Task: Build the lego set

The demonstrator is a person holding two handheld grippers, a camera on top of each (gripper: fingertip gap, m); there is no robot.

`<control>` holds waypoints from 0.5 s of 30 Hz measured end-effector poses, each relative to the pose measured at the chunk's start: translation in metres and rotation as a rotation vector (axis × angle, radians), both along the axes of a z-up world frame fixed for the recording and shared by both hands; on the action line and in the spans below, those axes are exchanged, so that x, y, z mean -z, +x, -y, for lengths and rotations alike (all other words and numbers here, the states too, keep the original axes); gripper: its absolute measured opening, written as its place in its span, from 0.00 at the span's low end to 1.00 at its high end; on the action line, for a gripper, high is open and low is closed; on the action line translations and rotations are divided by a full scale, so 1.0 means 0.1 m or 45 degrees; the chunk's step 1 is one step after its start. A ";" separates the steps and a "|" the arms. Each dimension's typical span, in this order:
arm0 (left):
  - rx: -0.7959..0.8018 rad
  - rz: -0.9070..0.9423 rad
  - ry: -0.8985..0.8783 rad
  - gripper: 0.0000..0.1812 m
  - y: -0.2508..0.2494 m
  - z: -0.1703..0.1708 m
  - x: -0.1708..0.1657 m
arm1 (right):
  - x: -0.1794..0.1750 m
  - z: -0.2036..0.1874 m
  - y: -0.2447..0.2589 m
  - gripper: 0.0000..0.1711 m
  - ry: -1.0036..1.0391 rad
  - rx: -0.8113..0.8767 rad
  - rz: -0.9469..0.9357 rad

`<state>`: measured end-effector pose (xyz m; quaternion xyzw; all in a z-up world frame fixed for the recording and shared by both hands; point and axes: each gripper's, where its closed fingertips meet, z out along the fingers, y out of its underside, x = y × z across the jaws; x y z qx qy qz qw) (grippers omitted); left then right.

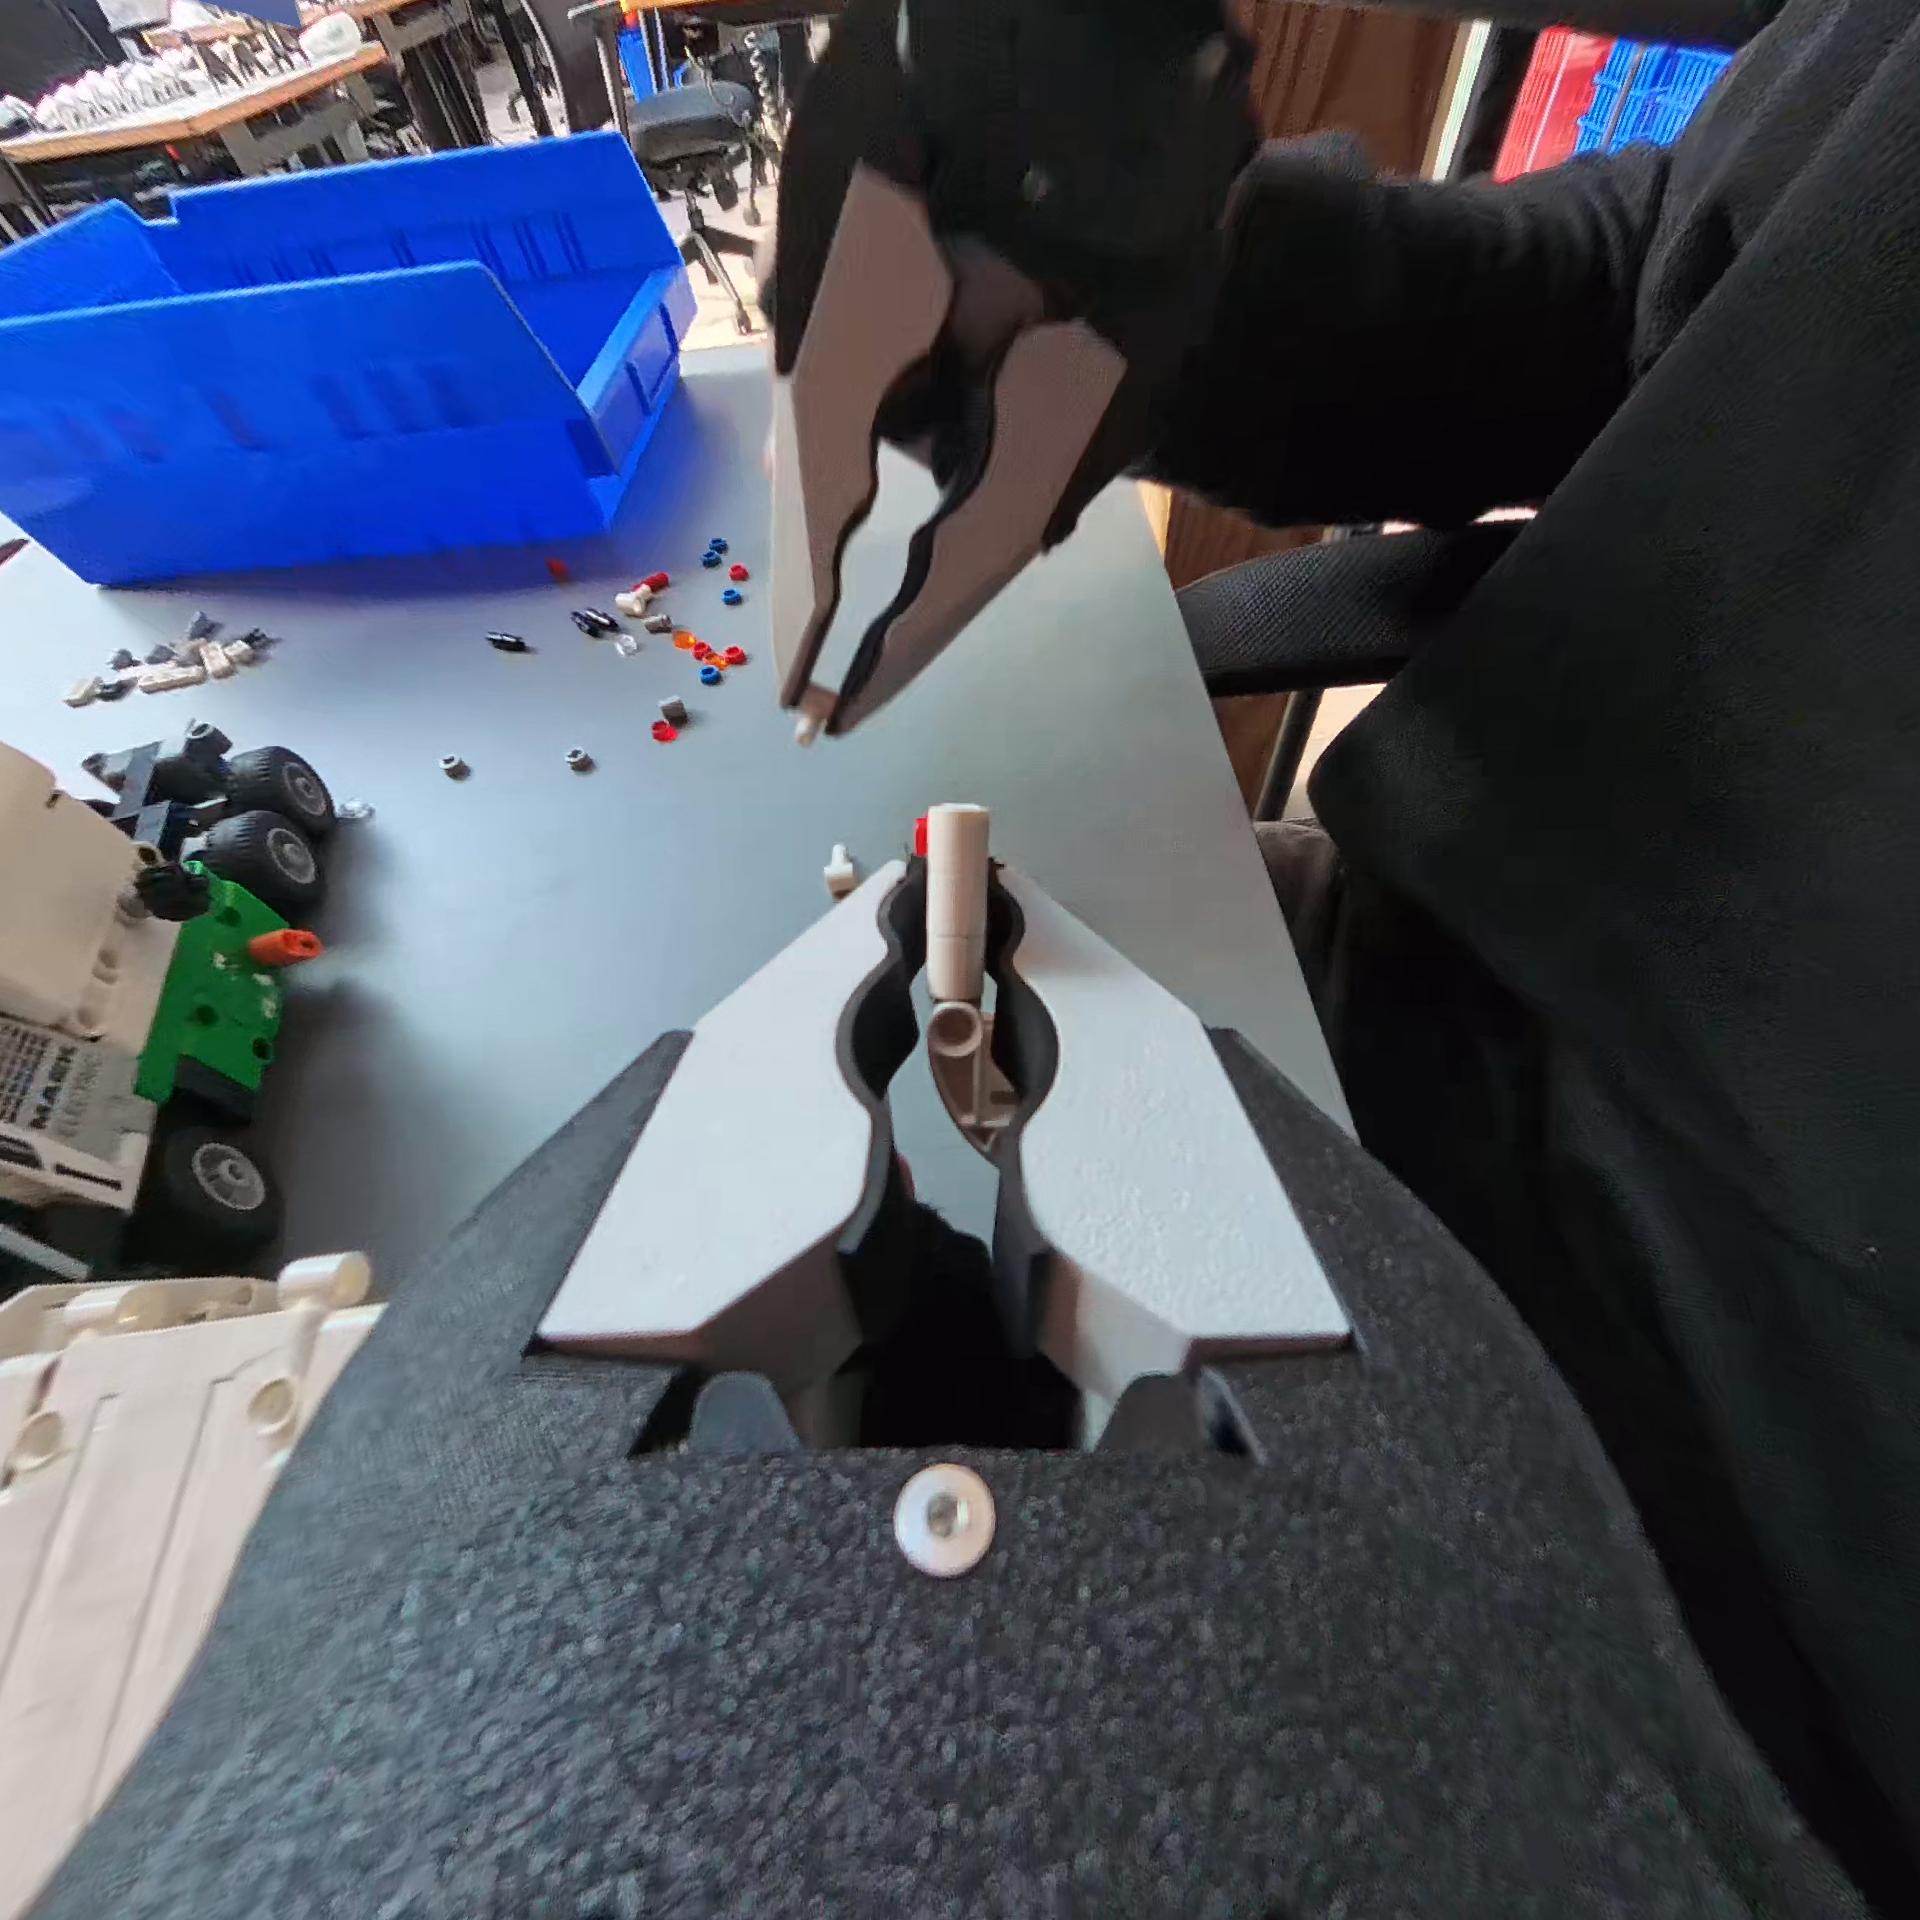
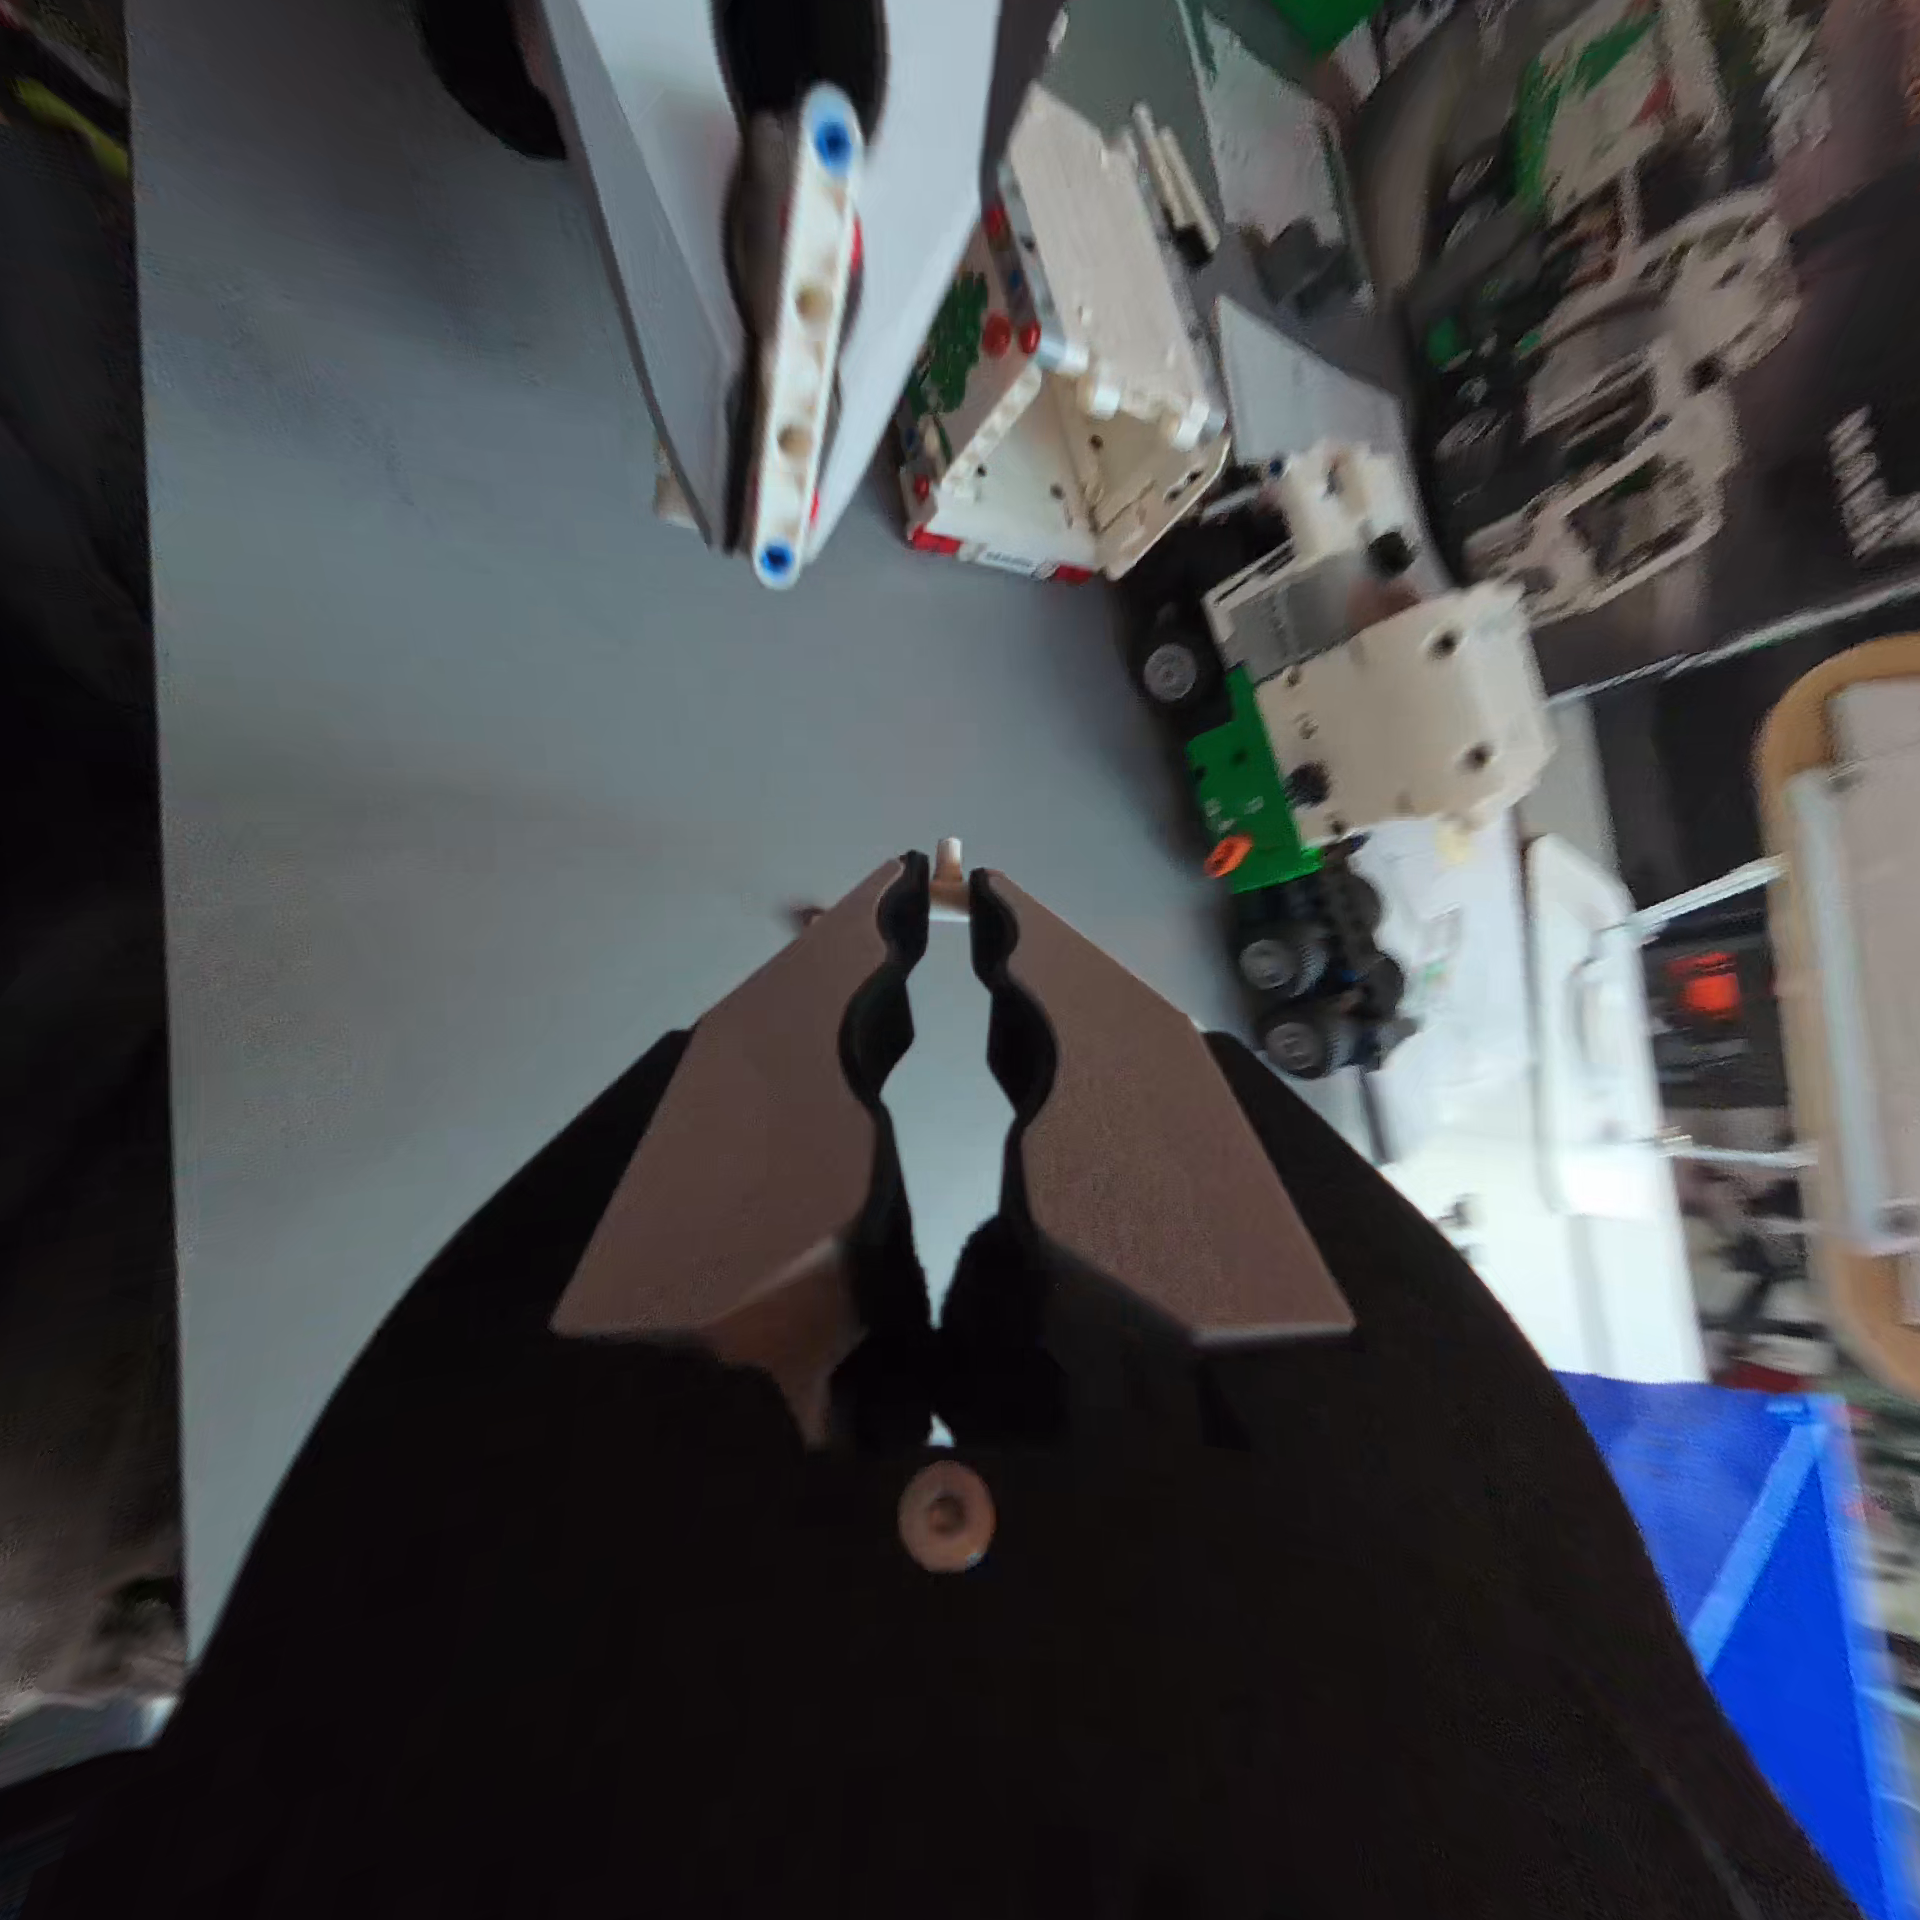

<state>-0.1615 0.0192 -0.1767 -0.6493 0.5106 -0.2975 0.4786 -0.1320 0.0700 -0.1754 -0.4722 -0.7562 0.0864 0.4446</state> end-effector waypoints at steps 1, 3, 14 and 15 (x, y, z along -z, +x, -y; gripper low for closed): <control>-0.003 -0.017 0.006 0.03 0.02 -0.02 0.03 | -0.15 0.07 -0.05 0.03 0.148 -0.041 0.021; -0.039 -0.039 0.046 0.03 0.04 -0.08 0.06 | -0.31 0.29 -0.16 0.04 0.205 -0.088 0.080; -0.291 -0.326 0.673 0.03 -0.05 -0.24 0.08 | -0.20 0.49 -0.36 0.03 0.255 -0.045 0.325; -0.297 -0.336 0.674 0.03 -0.05 -0.24 0.09 | -0.17 0.48 -0.36 0.03 0.284 -0.043 0.347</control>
